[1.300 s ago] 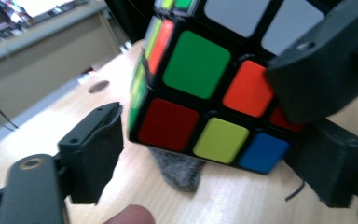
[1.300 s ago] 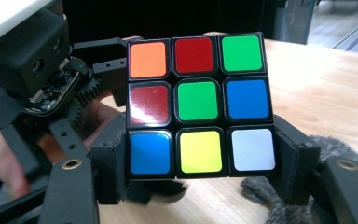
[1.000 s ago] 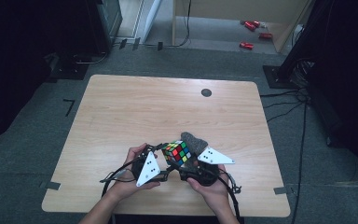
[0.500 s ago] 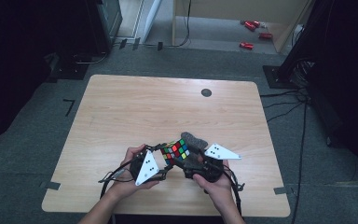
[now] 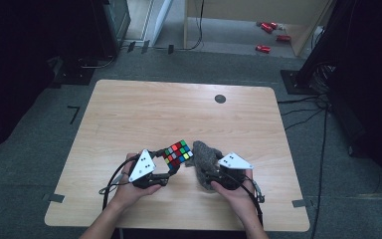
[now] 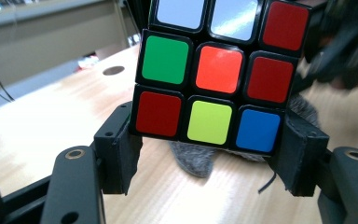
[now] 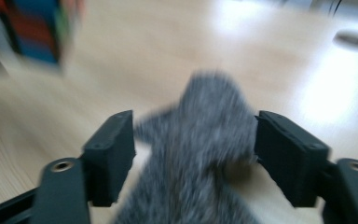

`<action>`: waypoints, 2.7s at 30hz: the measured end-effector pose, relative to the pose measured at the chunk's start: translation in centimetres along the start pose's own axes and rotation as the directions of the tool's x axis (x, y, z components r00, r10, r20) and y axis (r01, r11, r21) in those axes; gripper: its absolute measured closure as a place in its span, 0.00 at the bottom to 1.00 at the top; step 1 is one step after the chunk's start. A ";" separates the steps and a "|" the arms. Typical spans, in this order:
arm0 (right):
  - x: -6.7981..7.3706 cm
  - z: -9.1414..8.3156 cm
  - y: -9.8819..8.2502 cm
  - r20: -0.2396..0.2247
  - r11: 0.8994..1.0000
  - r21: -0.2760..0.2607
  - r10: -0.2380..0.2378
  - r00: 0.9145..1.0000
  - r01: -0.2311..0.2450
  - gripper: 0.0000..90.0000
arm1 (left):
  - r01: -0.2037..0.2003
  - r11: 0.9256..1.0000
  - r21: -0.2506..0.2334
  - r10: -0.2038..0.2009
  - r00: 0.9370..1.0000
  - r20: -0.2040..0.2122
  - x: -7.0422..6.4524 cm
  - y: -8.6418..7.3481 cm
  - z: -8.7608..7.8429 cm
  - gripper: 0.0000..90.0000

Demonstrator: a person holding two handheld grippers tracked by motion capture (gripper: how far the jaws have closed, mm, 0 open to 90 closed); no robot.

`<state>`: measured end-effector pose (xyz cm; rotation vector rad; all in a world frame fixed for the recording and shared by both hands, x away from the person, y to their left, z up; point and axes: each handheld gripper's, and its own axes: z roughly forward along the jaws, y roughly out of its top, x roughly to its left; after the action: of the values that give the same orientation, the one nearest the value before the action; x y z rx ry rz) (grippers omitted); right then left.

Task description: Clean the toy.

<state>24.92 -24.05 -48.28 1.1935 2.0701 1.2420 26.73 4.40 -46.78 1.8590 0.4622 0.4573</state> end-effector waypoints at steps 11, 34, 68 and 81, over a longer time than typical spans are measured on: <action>-0.5 0.2 -0.7 0.016 0.998 0.060 0.002 1.000 -0.003 0.87 | 0.074 0.990 0.117 -0.077 0.997 0.020 0.6 -0.3 0.8 0.38; 1.9 -2.1 1.4 -0.132 0.977 -0.179 0.090 0.987 -0.113 0.87 | 0.082 0.985 0.154 -0.106 0.982 0.155 -1.0 0.0 2.1 0.40; 1.8 -2.8 2.0 -0.203 0.969 -0.166 0.147 0.968 -0.182 0.90 | -0.004 0.999 0.050 -0.003 0.991 0.132 -1.9 0.6 1.0 0.39; 2.9 -2.6 2.3 -0.240 0.976 -0.150 0.121 0.963 -0.160 0.89 | -0.050 0.997 0.064 0.046 0.997 0.069 -2.4 0.6 1.2 0.33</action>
<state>22.52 -22.38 -44.85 1.1844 2.0159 1.6572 25.37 1.98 -46.84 1.9466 0.3922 0.4147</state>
